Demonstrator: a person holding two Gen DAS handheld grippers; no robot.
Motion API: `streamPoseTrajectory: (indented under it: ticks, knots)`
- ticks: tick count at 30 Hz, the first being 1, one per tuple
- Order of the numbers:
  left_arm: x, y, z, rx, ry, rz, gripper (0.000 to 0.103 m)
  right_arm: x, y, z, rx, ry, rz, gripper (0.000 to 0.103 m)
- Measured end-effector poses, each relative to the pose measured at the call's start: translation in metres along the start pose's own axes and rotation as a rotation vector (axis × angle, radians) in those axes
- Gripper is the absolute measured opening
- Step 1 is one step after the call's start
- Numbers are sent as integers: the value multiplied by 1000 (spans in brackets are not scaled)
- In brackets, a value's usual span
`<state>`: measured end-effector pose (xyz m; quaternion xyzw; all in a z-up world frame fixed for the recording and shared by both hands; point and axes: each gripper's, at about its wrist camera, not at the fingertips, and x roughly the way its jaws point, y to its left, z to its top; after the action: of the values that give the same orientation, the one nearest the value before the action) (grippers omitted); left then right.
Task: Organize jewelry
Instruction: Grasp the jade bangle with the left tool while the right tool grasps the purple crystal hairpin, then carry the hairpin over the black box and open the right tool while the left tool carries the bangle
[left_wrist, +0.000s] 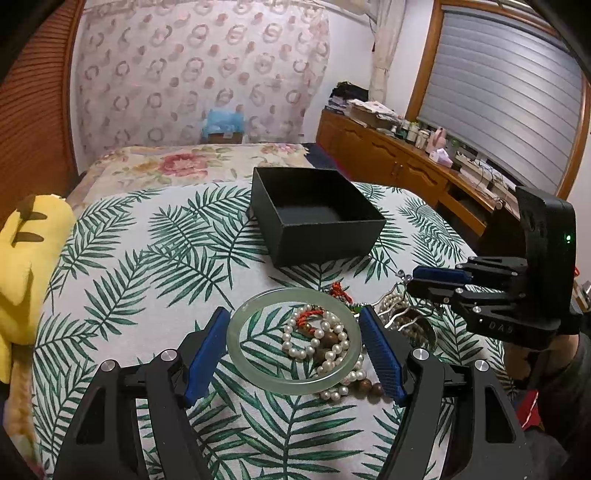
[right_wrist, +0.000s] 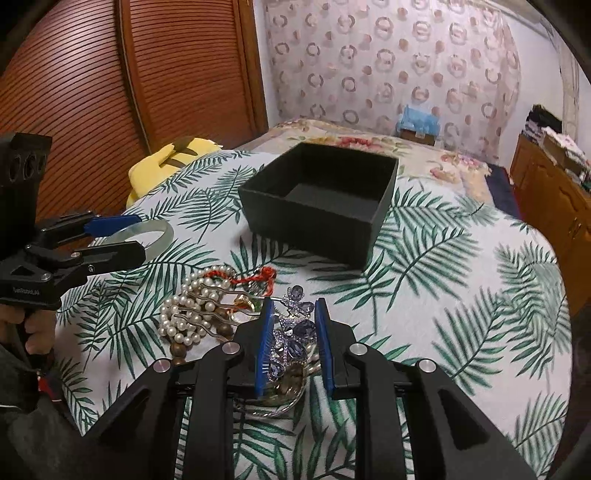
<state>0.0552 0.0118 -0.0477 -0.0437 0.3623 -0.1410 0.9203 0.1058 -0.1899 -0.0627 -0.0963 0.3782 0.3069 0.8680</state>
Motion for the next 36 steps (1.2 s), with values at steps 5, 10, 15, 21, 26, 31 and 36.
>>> streamPoseTrajectory:
  ticks: [5,10,15,21,26,31,36]
  knots:
    - [1,0,10,6,-11,-2,69,-7,-6,10,-21,-13,-18,24]
    - [2,1,28,11,-27,-4,69,-12,-17,28,-39,-36,-45,24]
    - [5,2,47,20,-38,2,69,-10,-32,51,-39,-61,-59,24]
    - [16,5,69,29,-41,7,69,10,-46,83,-52,-73,-59,24]
    - [32,8,84,33,-25,13,69,36,-51,97,-59,-61,-45,25]
    - [49,7,96,44,-8,15,69,57,-57,103,-51,-50,-21,26]
    - [71,4,109,61,15,13,69,67,-66,102,-22,-50,12,30]
